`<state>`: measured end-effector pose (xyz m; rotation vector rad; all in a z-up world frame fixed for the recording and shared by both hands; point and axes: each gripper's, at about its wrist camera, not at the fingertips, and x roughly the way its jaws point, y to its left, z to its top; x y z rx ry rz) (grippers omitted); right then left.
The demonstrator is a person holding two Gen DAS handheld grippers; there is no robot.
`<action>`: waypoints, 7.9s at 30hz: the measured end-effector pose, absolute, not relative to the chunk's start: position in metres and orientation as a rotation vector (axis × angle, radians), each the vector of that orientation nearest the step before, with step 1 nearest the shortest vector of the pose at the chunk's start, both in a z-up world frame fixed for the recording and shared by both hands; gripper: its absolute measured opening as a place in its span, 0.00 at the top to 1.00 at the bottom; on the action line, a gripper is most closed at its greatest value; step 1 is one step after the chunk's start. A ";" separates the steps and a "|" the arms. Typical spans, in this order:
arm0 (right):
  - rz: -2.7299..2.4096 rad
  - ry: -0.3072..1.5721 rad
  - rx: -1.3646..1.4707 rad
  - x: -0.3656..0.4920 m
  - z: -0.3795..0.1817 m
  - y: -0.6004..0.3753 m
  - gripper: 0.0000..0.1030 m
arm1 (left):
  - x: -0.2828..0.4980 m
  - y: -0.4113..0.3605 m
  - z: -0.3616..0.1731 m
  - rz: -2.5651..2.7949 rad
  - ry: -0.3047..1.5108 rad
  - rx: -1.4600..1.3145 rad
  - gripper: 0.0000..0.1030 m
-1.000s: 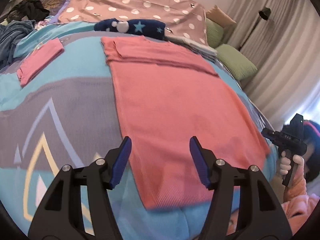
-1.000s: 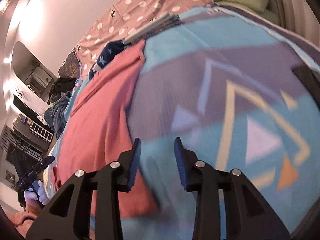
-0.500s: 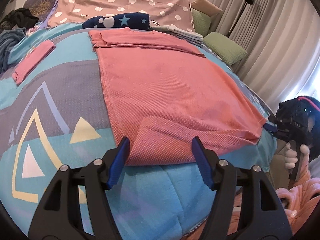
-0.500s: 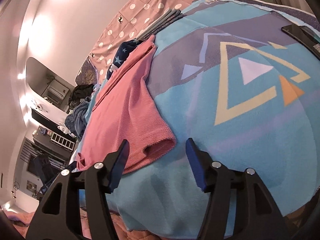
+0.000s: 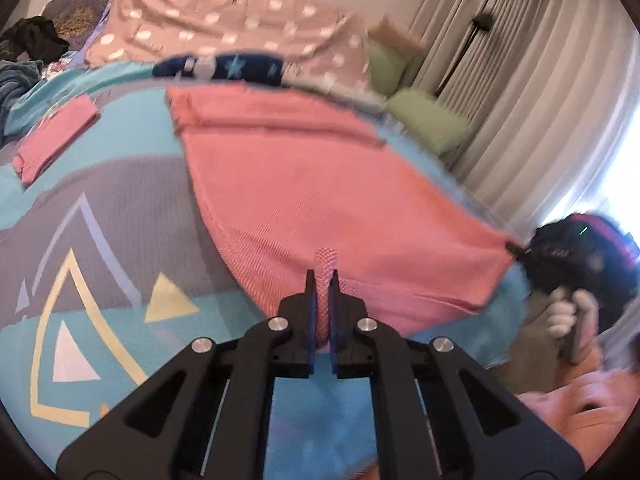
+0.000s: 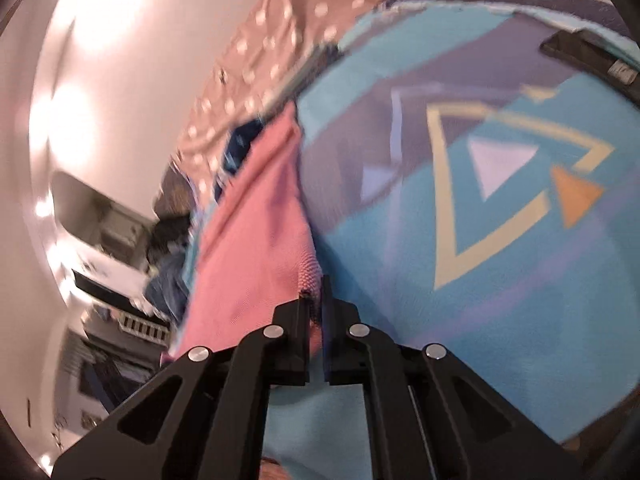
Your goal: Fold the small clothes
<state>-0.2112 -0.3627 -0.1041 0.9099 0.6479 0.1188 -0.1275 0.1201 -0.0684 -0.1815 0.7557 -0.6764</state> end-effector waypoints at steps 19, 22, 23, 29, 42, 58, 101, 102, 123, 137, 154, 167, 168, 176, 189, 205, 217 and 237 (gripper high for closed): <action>0.006 0.806 0.737 -0.212 -0.103 -0.371 0.65 | -0.154 0.130 -0.072 -0.717 0.758 -0.120 0.95; 0.040 0.853 0.775 -0.207 -0.118 -0.370 0.59 | -0.153 0.124 -0.076 -0.731 0.773 -0.093 0.94; 0.059 0.868 0.789 -0.205 -0.123 -0.369 0.58 | -0.154 0.122 -0.079 -0.730 0.776 -0.073 0.90; 0.132 0.868 0.784 -0.199 -0.125 -0.357 0.47 | -0.157 0.105 -0.096 -0.713 0.806 0.027 0.47; 0.171 0.723 0.804 -0.182 -0.082 -0.358 0.96 | -0.146 0.123 -0.057 -0.751 0.669 -0.078 0.96; 0.256 0.591 0.657 -0.091 0.014 -0.341 0.96 | -0.085 0.126 0.010 -0.707 0.458 -0.113 0.96; 0.015 0.877 0.626 0.259 -0.082 -0.344 0.73 | 0.271 0.120 -0.109 -0.464 0.821 -0.229 0.95; 0.016 0.865 0.601 0.256 -0.079 -0.346 0.73 | 0.272 0.122 -0.111 -0.467 0.824 -0.238 0.95; 0.154 0.781 0.347 0.248 -0.053 -0.326 0.99 | 0.250 0.120 -0.069 -0.473 0.681 -0.220 0.96; 0.059 0.854 0.339 0.205 -0.069 -0.353 0.91 | 0.258 0.146 -0.086 -0.350 0.764 -0.214 0.72; 0.223 0.893 0.300 0.061 -0.105 -0.329 0.82 | 0.063 0.161 -0.099 -0.429 0.895 -0.320 0.54; 0.269 0.779 0.169 0.062 -0.082 -0.354 1.00 | 0.070 0.142 -0.108 -0.448 0.910 -0.304 0.97; 0.228 0.784 0.140 0.061 -0.083 -0.359 1.00 | 0.069 0.143 -0.109 -0.445 0.912 -0.305 0.97; 0.214 0.829 0.248 0.034 -0.094 -0.369 0.98 | 0.059 0.149 -0.111 -0.404 0.925 -0.336 0.96; 0.299 0.884 0.891 0.064 -0.135 -0.349 0.46 | 0.047 0.142 -0.128 -0.527 0.950 -0.685 0.43; 0.247 0.786 0.918 0.048 -0.094 -0.345 0.97 | 0.067 0.167 -0.094 -0.521 0.789 -0.858 0.97; 0.152 1.003 0.685 -0.092 -0.118 -0.326 0.96 | -0.044 0.192 -0.070 -0.430 0.952 -0.506 0.94; 0.186 0.889 0.424 0.093 -0.082 -0.330 0.69 | 0.145 0.130 -0.081 -0.416 0.903 -0.228 0.54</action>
